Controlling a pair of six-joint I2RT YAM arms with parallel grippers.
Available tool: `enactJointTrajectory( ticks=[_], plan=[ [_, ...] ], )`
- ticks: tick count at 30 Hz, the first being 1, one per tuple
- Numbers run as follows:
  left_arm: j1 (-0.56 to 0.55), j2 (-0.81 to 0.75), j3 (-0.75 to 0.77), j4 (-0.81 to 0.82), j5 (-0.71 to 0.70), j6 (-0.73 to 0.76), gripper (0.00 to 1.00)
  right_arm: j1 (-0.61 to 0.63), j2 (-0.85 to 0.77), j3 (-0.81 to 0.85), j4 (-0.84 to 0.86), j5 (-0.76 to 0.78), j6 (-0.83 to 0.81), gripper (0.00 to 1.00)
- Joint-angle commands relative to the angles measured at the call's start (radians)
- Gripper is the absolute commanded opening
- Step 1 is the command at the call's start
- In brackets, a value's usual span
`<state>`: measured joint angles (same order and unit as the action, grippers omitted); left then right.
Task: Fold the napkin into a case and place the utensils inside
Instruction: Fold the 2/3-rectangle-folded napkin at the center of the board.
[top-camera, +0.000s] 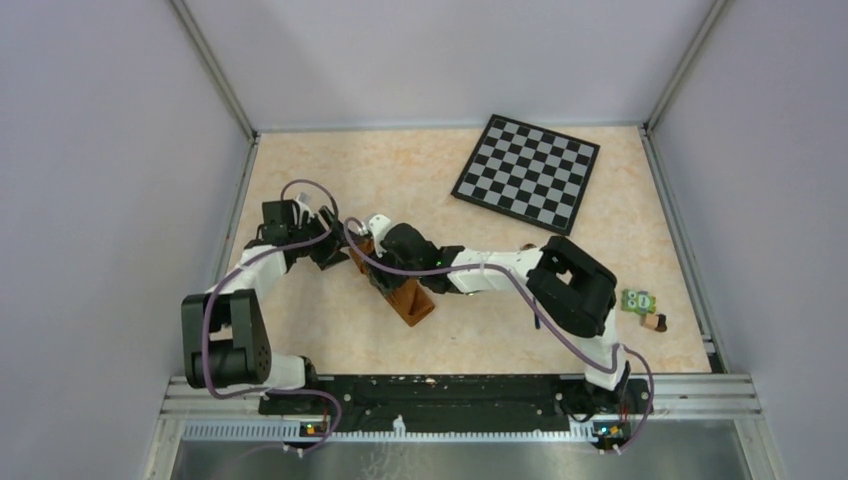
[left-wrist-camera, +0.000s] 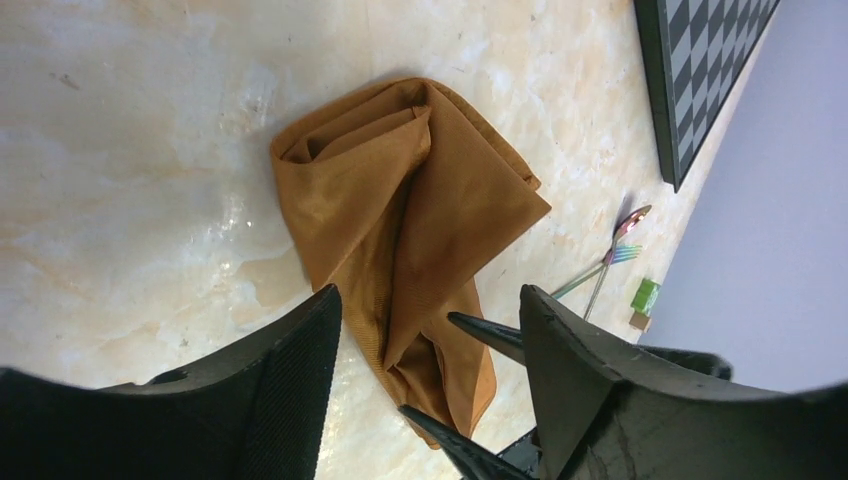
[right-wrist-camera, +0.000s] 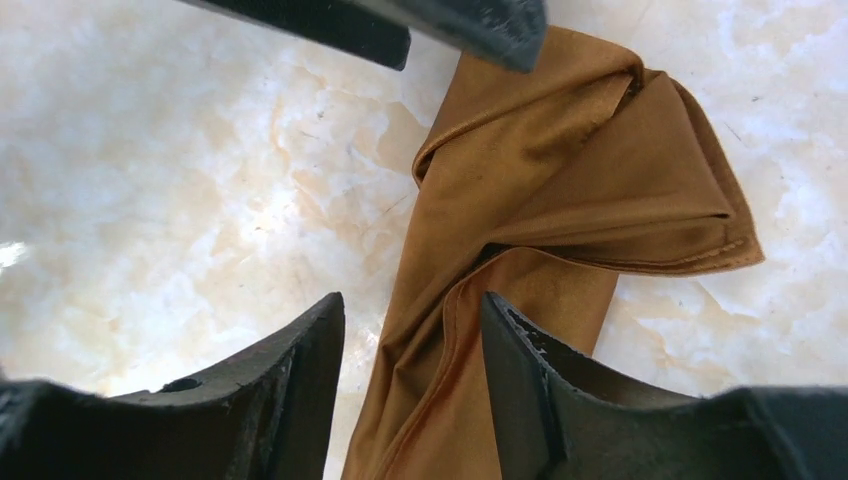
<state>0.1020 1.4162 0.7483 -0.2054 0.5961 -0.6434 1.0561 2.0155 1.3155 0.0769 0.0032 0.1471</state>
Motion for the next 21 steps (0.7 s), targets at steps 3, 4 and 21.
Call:
enactJointTrajectory(
  ticks=[3,4,21],
  plan=[
    [0.005,-0.089,-0.039,-0.007,0.032,0.039,0.73,-0.050,-0.169,-0.044,0.101,-0.106,0.153,0.55],
    [0.005,-0.095,-0.042,-0.009,0.036,0.040,0.73,-0.058,-0.184,-0.053,0.096,-0.107,0.187,0.56],
    [0.005,-0.074,-0.050,-0.017,0.040,0.067,0.74,-0.269,-0.027,-0.084,0.269,-0.343,0.578,0.71]
  ],
)
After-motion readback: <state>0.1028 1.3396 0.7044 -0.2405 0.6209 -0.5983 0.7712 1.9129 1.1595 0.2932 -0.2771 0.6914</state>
